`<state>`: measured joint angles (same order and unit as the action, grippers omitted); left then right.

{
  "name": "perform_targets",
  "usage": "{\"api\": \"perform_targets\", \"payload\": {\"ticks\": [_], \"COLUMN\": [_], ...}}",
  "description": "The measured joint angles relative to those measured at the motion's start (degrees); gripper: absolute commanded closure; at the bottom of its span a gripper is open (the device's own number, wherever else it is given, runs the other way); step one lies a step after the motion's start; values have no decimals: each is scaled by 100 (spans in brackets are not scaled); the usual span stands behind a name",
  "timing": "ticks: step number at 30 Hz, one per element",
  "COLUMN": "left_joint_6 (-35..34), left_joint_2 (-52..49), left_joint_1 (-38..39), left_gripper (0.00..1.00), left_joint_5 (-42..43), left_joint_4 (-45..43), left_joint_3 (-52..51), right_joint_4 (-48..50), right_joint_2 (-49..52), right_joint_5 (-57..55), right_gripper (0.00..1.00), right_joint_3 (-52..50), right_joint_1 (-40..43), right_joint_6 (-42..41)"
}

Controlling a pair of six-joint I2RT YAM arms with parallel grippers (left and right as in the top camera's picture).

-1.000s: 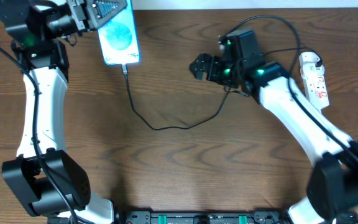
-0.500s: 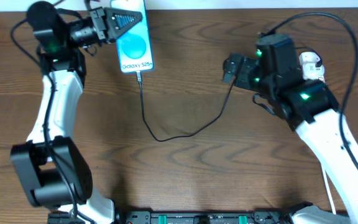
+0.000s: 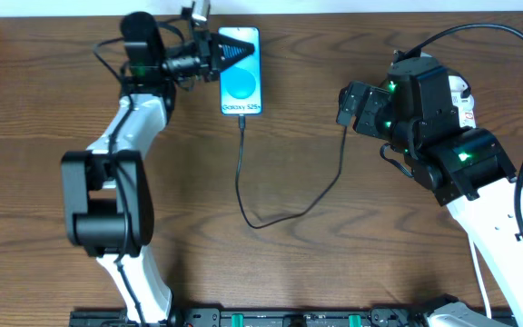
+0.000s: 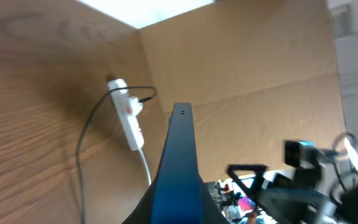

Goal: Plug charger to phone and switch on socket
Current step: 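Lower the held phone with the left gripper toward the table center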

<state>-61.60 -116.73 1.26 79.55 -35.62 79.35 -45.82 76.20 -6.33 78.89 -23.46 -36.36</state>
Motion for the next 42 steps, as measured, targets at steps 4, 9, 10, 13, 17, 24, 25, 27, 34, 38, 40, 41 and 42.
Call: {"api": "perform_targets", "payload": {"ticks": [4,9,10,13,17,24,25,27,34,38,40,41,42], "left_joint_6": [2,334,466,890,1523,2841,3003,3327,3807,3853,3792,3748,3711], "left_joint_2": [-376,-566,-568,-575,-575,-575,-575,-575,-575,-575,-575,-575,-575], "left_joint_1": [68,74,74,72,76,249,304,439,833,940,979,992,1001], "left_gripper": [93,93,93,93,93,93,93,93,93,93,93,93,93], "left_joint_5": [-186,-730,-868,-1224,-1443,-1574,-1580,-1589,-1888,-2194,-2411,-2498,-2579], "left_joint_4": [90,1491,1827,2549,3209,4079,4105,4118,4124,4127,4124,4124,4124], "left_joint_3": [0,-15,-26,-37,-35,-35,-35,-35,-35,-35,-35,-35,-35], "right_joint_4": [-4,-15,-17,-20,-20,-22,-22,-22,-22,-50,-72,-74,-74], "right_joint_2": [0,0,0,0,0,2,0,0,0,0,0,0,0], "right_joint_5": [-13,-20,-20,-44,-87,-103,-103,-103,-103,-103,-103,-103,-103], "right_gripper": [1,1,1,1,1,1,1,1,1,1,1,1,1], "right_joint_3": [0,0,0,0,0,0,0,0,0,0,0,0,0], "right_joint_1": [-2,-2,0,-2,-2,-2,-2,-2,-2,-2,-2,-2,-2], "right_joint_6": [2,0,2,2,2,2,2,0,0,2,2,0,0]}}
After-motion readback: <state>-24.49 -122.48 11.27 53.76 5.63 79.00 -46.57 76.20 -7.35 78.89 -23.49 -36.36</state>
